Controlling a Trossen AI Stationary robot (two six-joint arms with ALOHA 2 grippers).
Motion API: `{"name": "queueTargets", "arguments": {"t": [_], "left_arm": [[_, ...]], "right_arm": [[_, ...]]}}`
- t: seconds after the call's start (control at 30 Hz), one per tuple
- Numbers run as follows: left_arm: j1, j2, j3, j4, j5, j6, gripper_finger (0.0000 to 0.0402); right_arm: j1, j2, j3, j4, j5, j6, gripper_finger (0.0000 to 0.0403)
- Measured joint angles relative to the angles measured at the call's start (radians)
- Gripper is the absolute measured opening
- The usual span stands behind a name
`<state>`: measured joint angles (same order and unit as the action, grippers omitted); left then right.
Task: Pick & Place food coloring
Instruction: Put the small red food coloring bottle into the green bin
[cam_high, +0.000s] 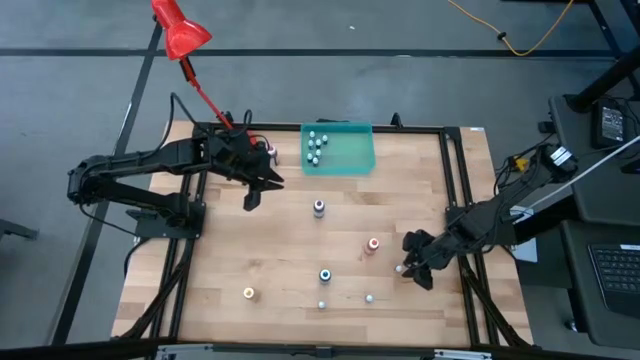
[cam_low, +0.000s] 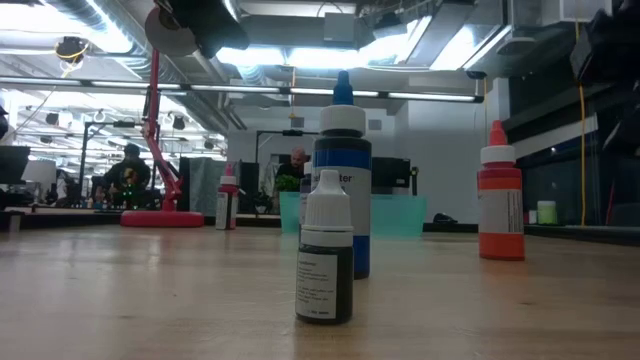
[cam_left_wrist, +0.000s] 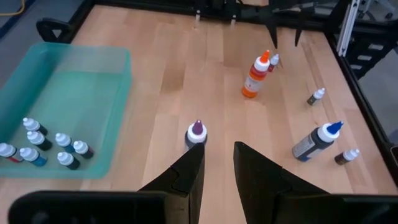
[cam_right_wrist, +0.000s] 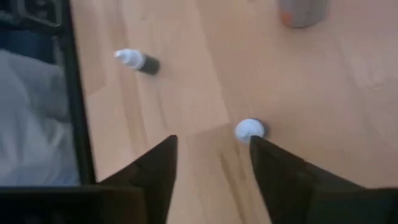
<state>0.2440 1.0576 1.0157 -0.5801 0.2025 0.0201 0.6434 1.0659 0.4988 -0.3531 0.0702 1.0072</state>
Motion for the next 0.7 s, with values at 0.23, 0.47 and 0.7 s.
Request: {"name": "queueTargets", "arguments": {"t": [0.23,0.47,0.7], "left_arm": [[0.0,0.0,0.0,-0.01,0.001,0.019,0.0082],[0.0,0.0,0.0,-0.011,0.001,0.027,0.0082],[0.0,0.0,0.0,-0.016,0.001,0.027,0.0082]], "right_arm": [[0.0,0.06,0.0,-0.031,0.041,0.062,0.0282],[0.0,0.164,0.0,0.006,0.018,0.057,0.0277],[-0.01,0.238,0.0,0.009,0.025,0.061,0.0262]]}}
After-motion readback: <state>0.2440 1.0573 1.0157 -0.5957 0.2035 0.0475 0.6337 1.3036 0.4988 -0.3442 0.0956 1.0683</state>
